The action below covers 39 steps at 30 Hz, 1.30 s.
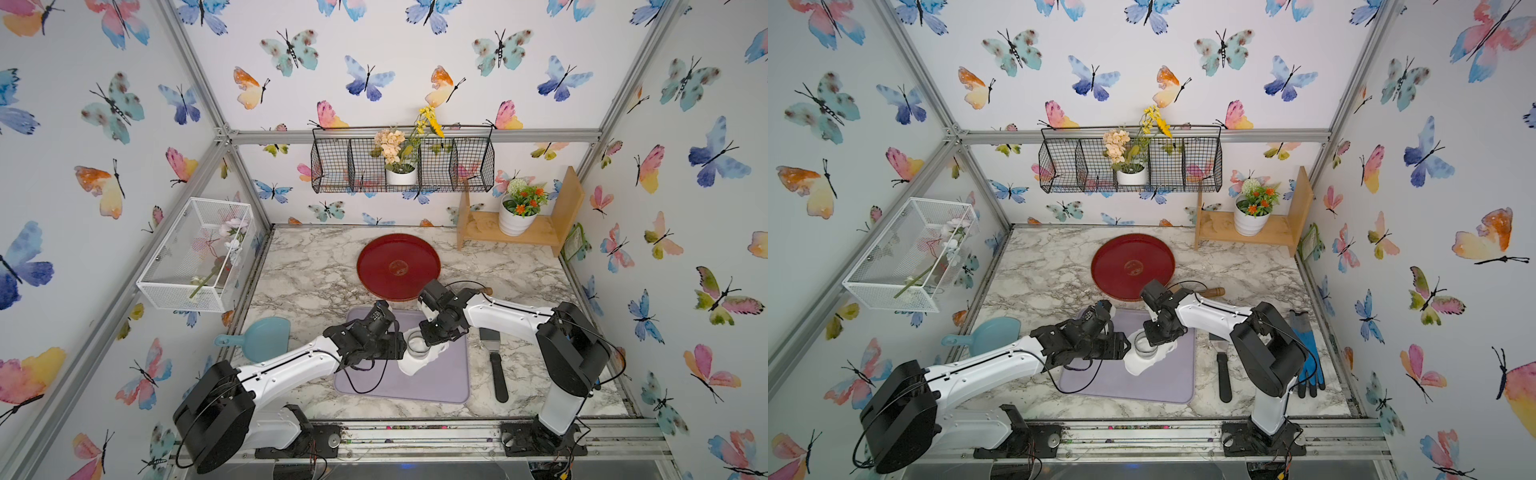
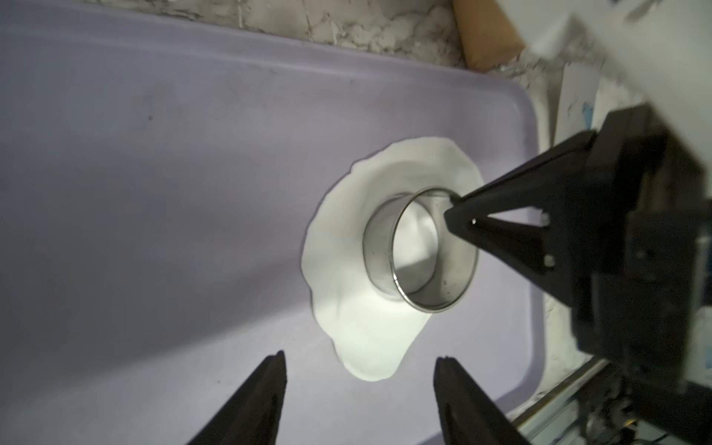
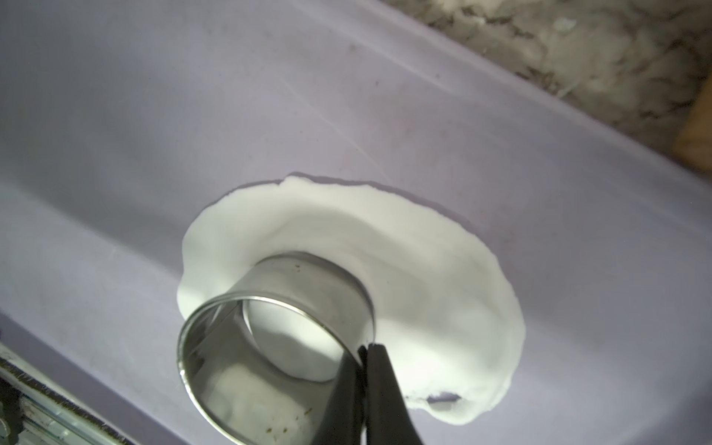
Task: Roll out the dumpling wrappers from the dough
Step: Press the dumpling wrapper on the work surface, then pick up the dumpling mold from the work surface.
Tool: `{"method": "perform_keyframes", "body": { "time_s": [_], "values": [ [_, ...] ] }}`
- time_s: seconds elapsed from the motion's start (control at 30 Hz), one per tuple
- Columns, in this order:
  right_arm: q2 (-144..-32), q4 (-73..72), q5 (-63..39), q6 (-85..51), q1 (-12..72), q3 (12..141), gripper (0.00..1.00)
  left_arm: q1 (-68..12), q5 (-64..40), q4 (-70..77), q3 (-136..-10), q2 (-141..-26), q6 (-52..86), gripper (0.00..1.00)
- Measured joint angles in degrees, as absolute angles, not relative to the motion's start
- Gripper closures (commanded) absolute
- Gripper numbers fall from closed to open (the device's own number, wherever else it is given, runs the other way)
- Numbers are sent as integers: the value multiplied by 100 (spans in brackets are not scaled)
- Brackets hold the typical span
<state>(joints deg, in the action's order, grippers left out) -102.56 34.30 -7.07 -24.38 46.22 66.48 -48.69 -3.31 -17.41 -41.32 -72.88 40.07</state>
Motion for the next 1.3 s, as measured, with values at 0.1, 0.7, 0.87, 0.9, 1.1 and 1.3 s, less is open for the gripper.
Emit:
{"method": "perform_keyframes", "body": {
  "time_s": [0.1,0.7,0.87,0.9,1.1,1.3],
  "values": [
    [-10165,3500,-674,-2427,4635,6702,98,-4869,-202,-1754,-4112,-6973,4036,24],
    [-9258,3795,-167,-2355,4200,6923,98,-4768,395,-1918,-3905,-6547,4110,7],
    [-8840,3835,217,-2381,3682,6525,98,-4681,495,-1914,-3719,-6407,4145,2],
    [-8794,3839,285,-2392,3575,6438,98,-4672,499,-1916,-3682,-6388,4150,2],
    [-8582,3830,486,-2414,2982,5859,98,-4650,499,-1815,-3468,-6294,4163,1],
    [-8576,3798,495,-2344,2502,5706,98,-4650,499,-1765,-3448,-6292,4158,1]
  ]
}}
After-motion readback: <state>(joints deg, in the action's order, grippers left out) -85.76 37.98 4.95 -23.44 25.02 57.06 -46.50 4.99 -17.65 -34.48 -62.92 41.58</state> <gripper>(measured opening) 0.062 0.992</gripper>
